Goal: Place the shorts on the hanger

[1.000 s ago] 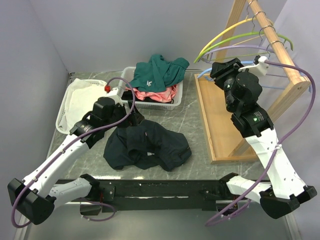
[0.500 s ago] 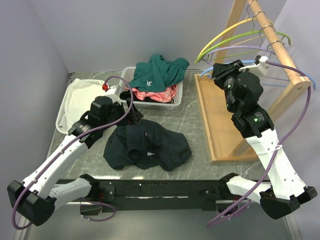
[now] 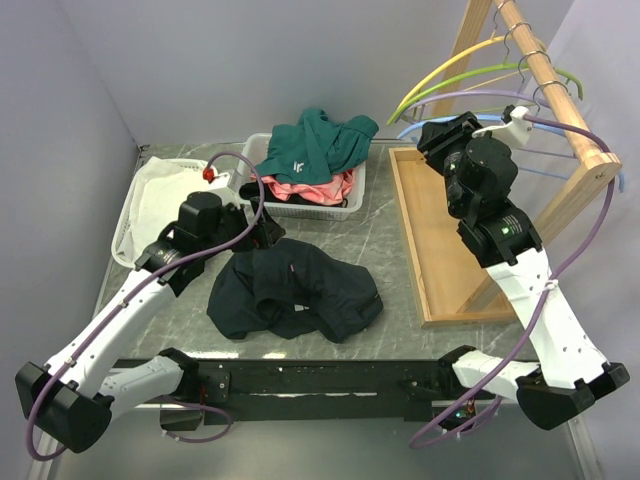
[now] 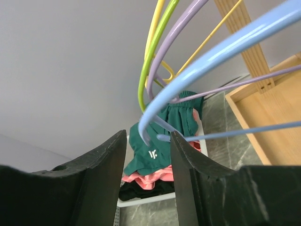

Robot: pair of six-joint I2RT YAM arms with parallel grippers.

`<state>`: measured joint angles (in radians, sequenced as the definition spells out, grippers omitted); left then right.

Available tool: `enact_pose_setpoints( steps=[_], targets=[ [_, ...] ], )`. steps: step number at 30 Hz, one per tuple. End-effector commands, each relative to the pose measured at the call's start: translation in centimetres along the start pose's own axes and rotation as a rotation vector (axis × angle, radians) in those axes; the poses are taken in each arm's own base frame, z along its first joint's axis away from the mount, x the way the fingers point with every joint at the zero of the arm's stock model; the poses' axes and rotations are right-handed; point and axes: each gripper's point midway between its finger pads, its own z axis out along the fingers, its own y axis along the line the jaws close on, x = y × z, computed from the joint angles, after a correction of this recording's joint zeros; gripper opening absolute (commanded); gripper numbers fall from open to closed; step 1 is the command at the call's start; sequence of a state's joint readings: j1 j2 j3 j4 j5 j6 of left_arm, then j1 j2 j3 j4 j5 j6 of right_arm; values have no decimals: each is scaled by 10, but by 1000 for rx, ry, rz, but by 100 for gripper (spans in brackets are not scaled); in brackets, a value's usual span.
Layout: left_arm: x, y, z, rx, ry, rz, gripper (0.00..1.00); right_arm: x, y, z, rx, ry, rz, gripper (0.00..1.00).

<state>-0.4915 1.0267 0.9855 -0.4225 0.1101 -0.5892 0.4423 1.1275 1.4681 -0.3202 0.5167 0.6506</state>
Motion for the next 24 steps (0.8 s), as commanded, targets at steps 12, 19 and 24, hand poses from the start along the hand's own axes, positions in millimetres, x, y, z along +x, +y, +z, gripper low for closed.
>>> enact_pose_setpoints(
  steps=[12, 19, 24],
  targets=[
    [-13, -6, -4, 55, -45, 11, 91, -29, 2, 21, 81, -134, -7, 48],
    [-14, -4, -6, 51, -53, 13, 91, -32, 2, 22, 85, -150, -2, 30],
    [-15, -4, -7, 56, -54, 11, 91, -30, -1, 16, 77, -137, -5, 14]
  ],
)
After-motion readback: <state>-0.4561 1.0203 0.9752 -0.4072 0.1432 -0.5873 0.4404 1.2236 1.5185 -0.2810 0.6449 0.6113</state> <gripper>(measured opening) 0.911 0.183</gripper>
